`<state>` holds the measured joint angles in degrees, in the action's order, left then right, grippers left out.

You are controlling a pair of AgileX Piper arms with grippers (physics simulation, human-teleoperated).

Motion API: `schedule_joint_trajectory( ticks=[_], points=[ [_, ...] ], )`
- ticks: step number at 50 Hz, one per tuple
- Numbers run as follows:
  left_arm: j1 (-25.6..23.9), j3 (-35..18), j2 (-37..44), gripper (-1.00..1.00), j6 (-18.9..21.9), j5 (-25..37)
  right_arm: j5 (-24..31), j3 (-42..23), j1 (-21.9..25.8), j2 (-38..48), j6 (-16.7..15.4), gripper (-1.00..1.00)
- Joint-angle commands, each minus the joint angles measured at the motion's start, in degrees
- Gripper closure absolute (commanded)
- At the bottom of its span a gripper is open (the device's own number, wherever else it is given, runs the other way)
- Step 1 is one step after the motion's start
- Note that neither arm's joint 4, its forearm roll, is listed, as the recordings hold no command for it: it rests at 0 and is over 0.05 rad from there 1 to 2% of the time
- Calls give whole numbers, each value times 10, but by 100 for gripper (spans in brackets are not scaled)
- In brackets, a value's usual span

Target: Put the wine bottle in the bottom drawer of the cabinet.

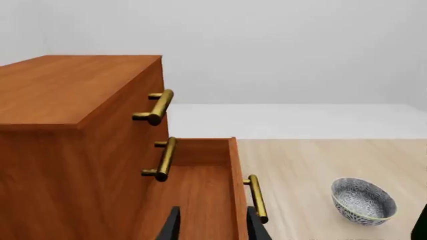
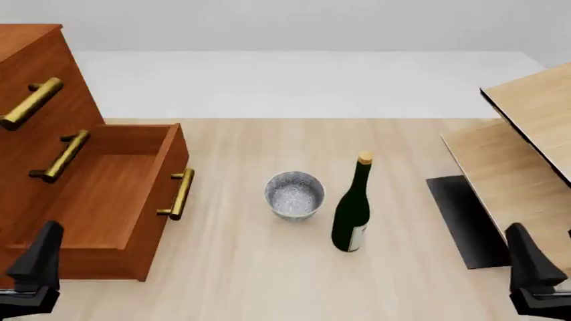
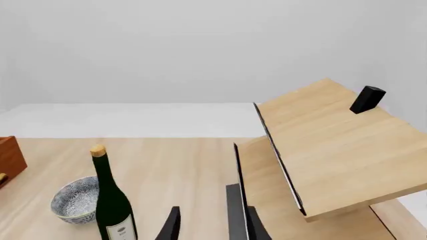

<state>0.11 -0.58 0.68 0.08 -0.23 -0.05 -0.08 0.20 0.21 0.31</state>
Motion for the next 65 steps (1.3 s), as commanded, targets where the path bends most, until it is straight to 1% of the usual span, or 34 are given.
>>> schedule_joint_trajectory(
  ticks=[1,3,4,6,7,9,12,14,17,19,20,21,22,31,33,36,38,39,40,41,42,43,44,46,48,51,55,56,57,58,59,62,64,65],
  points=[
    [3,-15,43,-100,0,-18,-3,-1,1,8,-2,-100],
    [12,-29,80,-100,-29,-33,-5,0,2,13,-4,-100],
    [15,-34,87,-100,-25,-35,-5,0,2,14,-4,-100],
    [9,-44,91,-100,-3,-34,-5,0,6,16,-3,-100],
    [2,-49,108,-100,3,-39,-7,0,7,18,-3,-100],
    [-4,-62,130,-100,-10,-44,-6,0,10,18,-2,-100],
    [-5,-75,164,-100,-2,-60,-3,0,12,15,0,-100],
    [-18,-88,177,-100,18,-61,-1,0,14,14,-1,-100],
    [-12,-110,194,-100,19,-61,-2,0,17,15,1,-100],
    [-10,-129,205,-100,11,-58,-2,0,18,16,0,-100],
    [-12,-133,209,-100,15,-59,-3,0,19,18,-1,-100],
    [-18,-138,215,-100,32,-61,-4,0,19,20,0,-100],
    [-19,-148,230,-100,33,-63,-6,0,18,21,0,-100],
    [-52,-229,286,-100,34,-32,-5,0,20,23,-2,-100],
    [-53,-241,295,-100,33,-31,-6,0,21,23,-1,-100],
    [-63,-251,311,-100,54,-38,-6,0,23,24,-2,-100],
    [-64,-258,322,-100,53,-39,-4,0,24,22,-4,-100],
    [-65,-262,333,-100,54,-41,-16,0,24,34,-3,-100],
    [-60,-267,344,-100,53,-40,-13,0,24,32,-4,-100],
    [-24,-282,388,-100,36,-35,-9,0,24,28,-5,-100],
    [-18,-287,401,-100,36,-35,-8,0,23,27,-4,-100],
    [-29,-292,392,-100,41,-36,-8,0,23,28,-5,-100],
    [-27,-297,391,-100,42,-33,-5,0,23,24,-5,-100],
    [-19,-310,415,-100,51,-28,-1,0,22,21,-3,-100],
    [-32,-324,431,-100,47,-21,-3,0,24,24,-5,-100],
    [-40,-340,452,-100,54,-13,-9,0,24,31,-4,-100],
    [-49,-365,482,-100,51,5,-7,1,25,30,-5,-100],
    [-53,-376,498,-100,41,16,-9,1,26,32,-6,-100],
    [-52,-381,504,-100,41,18,-8,1,25,31,-6,-100],
    [-55,-384,508,-100,47,17,-7,1,25,31,-5,-100],
    [-57,-387,519,-100,67,19,-6,1,25,32,-7,-100],
    [-71,-402,541,-100,44,36,-8,1,25,34,-6,-100],
    [-76,-406,553,-100,62,39,-10,1,24,36,-8,-100],
    [-76,-411,557,-100,48,42,-10,1,25,36,-7,-100]
  ],
)
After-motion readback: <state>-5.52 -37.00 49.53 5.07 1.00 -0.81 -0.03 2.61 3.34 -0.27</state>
